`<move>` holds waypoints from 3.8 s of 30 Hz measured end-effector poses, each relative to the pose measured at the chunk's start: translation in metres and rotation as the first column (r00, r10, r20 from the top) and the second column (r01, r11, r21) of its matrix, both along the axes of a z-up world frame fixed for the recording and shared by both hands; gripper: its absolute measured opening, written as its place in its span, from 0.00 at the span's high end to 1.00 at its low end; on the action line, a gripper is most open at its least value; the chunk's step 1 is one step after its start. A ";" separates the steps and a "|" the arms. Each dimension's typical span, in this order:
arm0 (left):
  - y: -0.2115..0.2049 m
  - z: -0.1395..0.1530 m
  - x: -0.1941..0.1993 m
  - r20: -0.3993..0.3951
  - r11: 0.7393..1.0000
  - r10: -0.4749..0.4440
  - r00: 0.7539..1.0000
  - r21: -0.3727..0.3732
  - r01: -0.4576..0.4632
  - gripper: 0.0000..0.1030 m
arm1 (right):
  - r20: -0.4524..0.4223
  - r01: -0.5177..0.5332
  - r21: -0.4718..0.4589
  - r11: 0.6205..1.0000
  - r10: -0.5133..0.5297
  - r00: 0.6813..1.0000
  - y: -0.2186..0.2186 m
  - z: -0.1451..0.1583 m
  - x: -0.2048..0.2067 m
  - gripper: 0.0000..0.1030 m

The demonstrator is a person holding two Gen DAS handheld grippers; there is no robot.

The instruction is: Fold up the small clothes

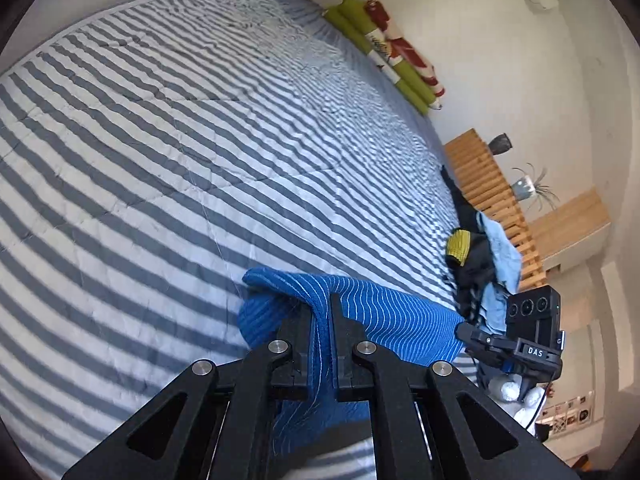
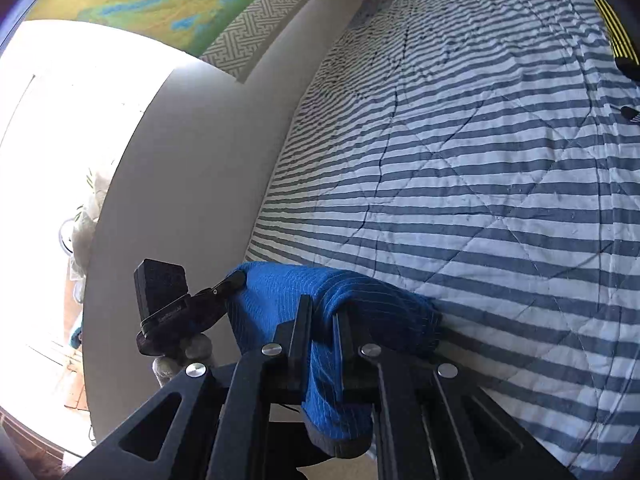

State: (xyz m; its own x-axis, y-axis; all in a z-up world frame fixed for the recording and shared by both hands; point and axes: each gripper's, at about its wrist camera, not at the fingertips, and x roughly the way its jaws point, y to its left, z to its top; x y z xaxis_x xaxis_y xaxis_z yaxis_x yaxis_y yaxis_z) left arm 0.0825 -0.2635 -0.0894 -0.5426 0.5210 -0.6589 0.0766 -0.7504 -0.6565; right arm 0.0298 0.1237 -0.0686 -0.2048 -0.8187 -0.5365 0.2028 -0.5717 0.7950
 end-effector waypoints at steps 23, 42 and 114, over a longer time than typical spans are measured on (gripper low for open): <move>-0.028 0.001 -0.026 -0.028 0.999 0.044 0.999 -0.015 -0.044 0.79 | 0.064 0.074 0.155 0.985 -0.084 0.994 0.029 -0.040 -0.078 0.86; 0.003 -0.024 -0.056 0.017 0.987 0.008 1.000 -0.159 -0.005 0.81 | -0.094 -0.005 0.339 0.941 0.039 0.995 -0.019 -0.039 -0.034 0.88; -0.002 0.030 -0.037 -0.139 0.979 0.076 0.987 -0.178 -0.101 0.91 | -0.158 0.019 0.271 0.962 0.025 0.987 -0.059 -0.003 -0.033 0.86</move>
